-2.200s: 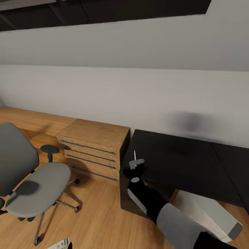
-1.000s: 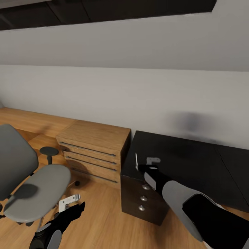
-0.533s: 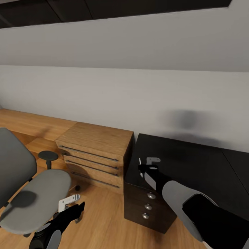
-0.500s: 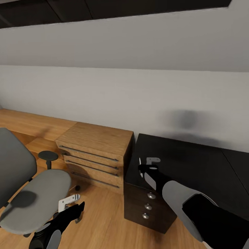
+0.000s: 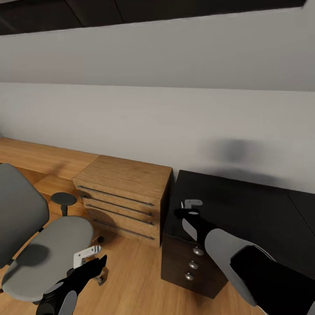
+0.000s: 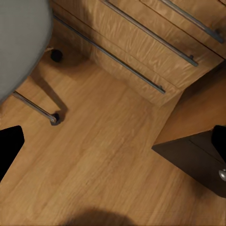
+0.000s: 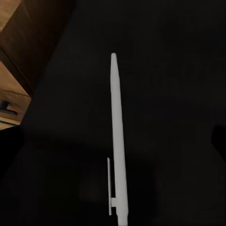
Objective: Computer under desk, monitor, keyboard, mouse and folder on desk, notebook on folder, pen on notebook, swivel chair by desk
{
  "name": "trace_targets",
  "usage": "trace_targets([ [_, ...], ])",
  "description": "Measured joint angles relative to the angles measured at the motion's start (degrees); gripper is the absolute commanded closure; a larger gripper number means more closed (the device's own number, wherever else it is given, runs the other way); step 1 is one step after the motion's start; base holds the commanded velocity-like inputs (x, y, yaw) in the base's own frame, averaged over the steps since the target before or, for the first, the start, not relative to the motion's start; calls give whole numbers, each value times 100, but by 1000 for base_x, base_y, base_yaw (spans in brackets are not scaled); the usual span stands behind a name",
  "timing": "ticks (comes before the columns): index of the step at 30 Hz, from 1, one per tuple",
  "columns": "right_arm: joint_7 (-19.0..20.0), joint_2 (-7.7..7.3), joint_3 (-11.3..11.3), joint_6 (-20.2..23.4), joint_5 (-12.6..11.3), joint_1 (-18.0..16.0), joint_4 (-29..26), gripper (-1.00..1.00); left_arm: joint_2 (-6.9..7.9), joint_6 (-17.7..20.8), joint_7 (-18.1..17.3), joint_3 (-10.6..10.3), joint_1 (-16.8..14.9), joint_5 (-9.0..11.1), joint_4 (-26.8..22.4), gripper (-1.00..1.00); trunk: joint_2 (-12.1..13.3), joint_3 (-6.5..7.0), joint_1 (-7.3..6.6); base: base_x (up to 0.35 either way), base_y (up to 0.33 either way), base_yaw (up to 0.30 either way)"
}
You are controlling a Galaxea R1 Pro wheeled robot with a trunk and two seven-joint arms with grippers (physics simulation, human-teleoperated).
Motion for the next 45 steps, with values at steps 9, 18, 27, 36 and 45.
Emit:
trace_targets([
  [9,-10,-15,-8,348,5,0,-24,-100,-14,4,-3,346,0,23,-16,-100,-39,-17,22,6,10,0],
  [18,-2,-26,-15,499,9,0,-44,-100,-19,4,-3,401,0,27,-17,-100,-400,-179,220,0,0,0],
  [27,-26,-26,-20,526,7,0,-38,-100,-22,4,-3,396,0,27,-17,-100,-761,-341,417,0,0,0],
  [36,-44,-27,-19,535,16,0,-37,-100,-26,4,-3,402,0,27,-17,-100,-1084,-485,594,0,0,0],
  [45,-47,-29,-19,537,16,0,-32,-100,-26,8,-3,397,0,29,-17,-100,-1244,-557,682,0,0,0],
])
